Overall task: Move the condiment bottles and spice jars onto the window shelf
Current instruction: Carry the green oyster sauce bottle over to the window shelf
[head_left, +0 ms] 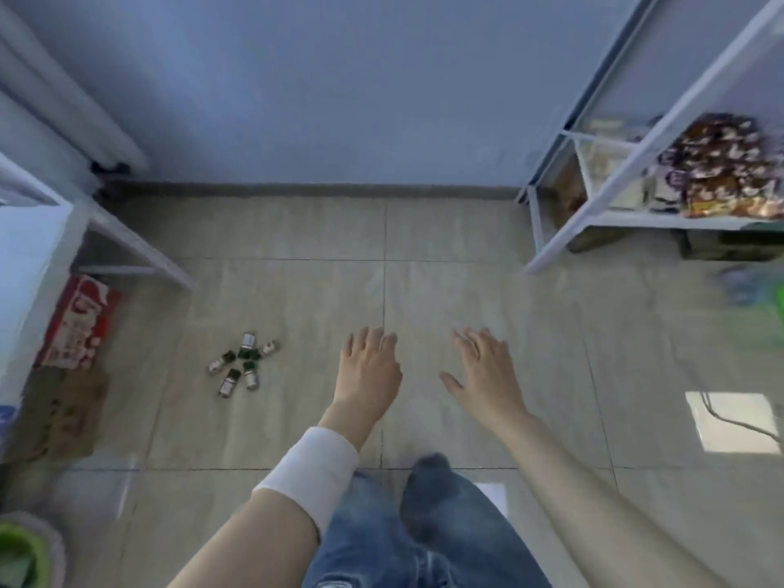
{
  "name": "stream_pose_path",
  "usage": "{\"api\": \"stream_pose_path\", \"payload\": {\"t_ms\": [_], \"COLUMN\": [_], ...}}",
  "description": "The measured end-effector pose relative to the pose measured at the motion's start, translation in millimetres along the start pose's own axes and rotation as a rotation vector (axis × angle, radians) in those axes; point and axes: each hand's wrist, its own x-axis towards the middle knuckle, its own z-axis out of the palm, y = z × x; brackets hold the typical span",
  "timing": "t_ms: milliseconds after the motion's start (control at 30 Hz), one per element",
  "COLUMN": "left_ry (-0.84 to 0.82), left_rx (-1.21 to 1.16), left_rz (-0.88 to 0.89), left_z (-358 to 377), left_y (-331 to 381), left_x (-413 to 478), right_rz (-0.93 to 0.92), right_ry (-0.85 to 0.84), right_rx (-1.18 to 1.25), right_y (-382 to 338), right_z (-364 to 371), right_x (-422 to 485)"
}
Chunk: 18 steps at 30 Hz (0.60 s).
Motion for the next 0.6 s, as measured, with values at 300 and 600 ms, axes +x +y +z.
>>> {"api": "stream_pose_path", "payload": {"t_ms": [300, 600], "left_ry": [-0.062, -0.019], "left_rx": [0.097, 0.036], "left_rz": [0.353, 0.559], "left_z": [6.8, -15.6], "left_y": [186.8, 347.3], "left_x": [89.8, 200.2], "right_rz": [0.350, 0.540], "right_ry": [0.152, 0.319], "right_rx": [0.096, 0.119], "right_y": [173.1, 310.9], "right_z": [-61.9, -155.7], "right_x": [-14.3, 25.6]}}
